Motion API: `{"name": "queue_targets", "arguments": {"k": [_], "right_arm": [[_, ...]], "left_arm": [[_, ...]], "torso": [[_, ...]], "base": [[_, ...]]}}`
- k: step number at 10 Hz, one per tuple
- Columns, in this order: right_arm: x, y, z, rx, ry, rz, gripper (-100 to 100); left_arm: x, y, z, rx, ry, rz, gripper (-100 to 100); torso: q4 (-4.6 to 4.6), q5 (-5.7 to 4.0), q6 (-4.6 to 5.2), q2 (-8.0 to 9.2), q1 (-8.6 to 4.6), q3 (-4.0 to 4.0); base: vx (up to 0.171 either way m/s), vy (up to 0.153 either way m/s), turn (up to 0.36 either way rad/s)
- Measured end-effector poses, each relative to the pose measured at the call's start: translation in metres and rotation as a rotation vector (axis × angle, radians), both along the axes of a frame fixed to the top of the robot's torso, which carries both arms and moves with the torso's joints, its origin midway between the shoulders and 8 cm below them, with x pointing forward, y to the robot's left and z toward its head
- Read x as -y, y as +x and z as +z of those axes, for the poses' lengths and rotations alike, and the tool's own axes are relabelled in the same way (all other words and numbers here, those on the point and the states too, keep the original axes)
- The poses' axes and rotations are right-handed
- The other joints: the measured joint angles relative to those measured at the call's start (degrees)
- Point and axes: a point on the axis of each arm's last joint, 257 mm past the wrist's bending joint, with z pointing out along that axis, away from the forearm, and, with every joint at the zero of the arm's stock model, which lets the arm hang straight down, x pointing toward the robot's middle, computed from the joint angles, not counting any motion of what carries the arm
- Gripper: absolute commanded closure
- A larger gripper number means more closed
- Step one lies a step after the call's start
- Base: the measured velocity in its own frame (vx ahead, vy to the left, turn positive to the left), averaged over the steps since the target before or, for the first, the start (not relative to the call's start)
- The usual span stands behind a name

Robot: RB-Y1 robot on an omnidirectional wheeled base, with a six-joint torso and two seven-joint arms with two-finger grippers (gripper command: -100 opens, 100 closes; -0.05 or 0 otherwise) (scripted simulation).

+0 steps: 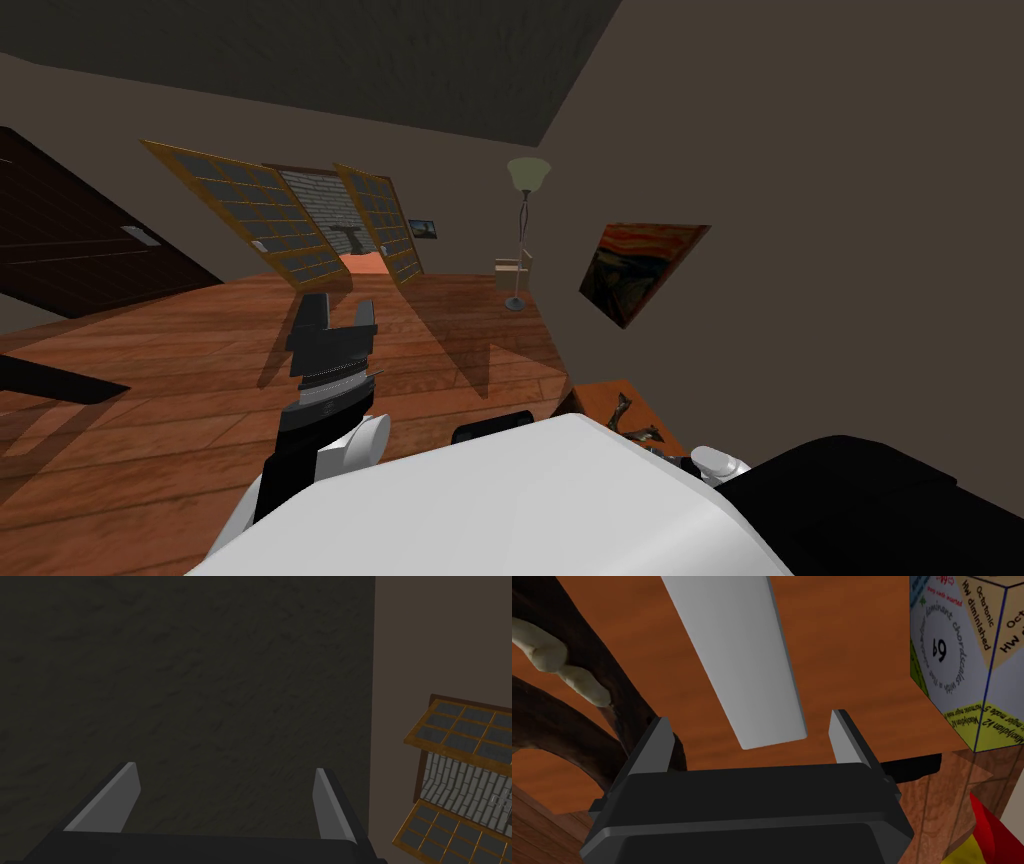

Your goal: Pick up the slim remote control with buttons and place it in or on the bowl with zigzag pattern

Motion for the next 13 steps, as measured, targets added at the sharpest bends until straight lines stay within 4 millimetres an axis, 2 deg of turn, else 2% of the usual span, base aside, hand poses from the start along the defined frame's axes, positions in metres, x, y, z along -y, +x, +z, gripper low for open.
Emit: {"name": "queue_targets", "arguments": {"k": [3, 4, 5, 8, 9, 13], "right_arm": [[-0.002, -0.015, -0.007, -0.045, -0.009, 0.055, -100], [-0.002, -0.015, -0.007, -0.047, -0.009, 0.058, 0], [-0.002, -0.015, -0.007, -0.046, -0.009, 0.057, -100], [-0.015, -0.020, -0.022, -0.048, -0.014, 0.015, -100], [-0.015, -0.020, -0.023, -0.048, -0.015, 0.014, 100], [-0.015, -0.021, -0.023, -0.050, -0.015, 0.016, 100]], "left_arm": [[0.000, 0.000, 0.000, 0.000, 0.000, 0.000, 0], [0.000, 0.000, 0.000, 0.000, 0.000, 0.000, 0], [0.000, 0.000, 0.000, 0.000, 0.000, 0.000, 0], [0.000, 0.000, 0.000, 0.000, 0.000, 0.000, 0], [0.000, 0.000, 0.000, 0.000, 0.000, 0.000, 0], [0.000, 0.000, 0.000, 0.000, 0.000, 0.000, 0]], "torso": [[0.00, -0.06, 0.00, 0.00, -0.25, 0.00], [0.00, -0.02, 0.01, 0.02, 0.08, 0.01], [0.01, 0.05, 0.01, 0.06, 0.37, 0.03], [0.09, 0.02, -0.04, 0.31, 0.34, 0.19], [0.07, 0.04, -0.01, 0.20, 0.39, 0.13], [0.05, 0.05, -0.01, 0.05, 0.46, 0.05]], "base": [[0.018, -0.157, 0.021], [0.002, -0.019, 0.003], [-0.037, -0.024, 0.171], [-0.058, -0.033, 0.112], [-0.007, -0.004, -0.011], [-0.001, 0.000, 0.003]]}}
